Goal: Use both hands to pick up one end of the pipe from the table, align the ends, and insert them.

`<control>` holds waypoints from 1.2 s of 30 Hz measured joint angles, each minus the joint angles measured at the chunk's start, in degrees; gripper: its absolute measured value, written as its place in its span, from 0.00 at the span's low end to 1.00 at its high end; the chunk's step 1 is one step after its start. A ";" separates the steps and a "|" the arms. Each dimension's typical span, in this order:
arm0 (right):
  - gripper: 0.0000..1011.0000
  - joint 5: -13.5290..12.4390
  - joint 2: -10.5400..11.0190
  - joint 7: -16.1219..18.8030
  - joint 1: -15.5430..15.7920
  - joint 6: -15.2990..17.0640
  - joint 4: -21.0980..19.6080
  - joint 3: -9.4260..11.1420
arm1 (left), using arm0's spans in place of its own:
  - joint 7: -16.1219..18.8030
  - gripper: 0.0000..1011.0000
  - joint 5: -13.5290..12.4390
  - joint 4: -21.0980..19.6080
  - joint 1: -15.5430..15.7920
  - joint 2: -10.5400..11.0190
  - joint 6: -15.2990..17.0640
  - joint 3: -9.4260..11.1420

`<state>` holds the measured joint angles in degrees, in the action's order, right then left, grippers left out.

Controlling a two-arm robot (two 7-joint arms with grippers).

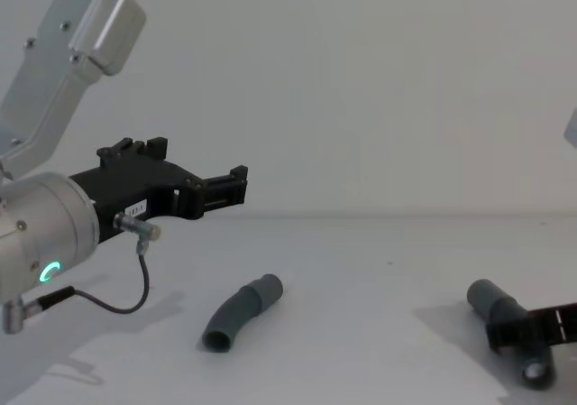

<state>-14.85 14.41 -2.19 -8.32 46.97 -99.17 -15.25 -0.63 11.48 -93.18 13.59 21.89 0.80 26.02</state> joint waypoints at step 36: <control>0.23 1.32 -0.14 0.48 -1.73 0.48 2.57 -1.02 | 0.00 0.99 0.00 0.00 0.00 0.00 0.00 0.00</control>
<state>-13.52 14.27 -1.72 -10.05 47.45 -96.59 -16.26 -0.63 11.48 -93.17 13.59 21.89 0.79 26.02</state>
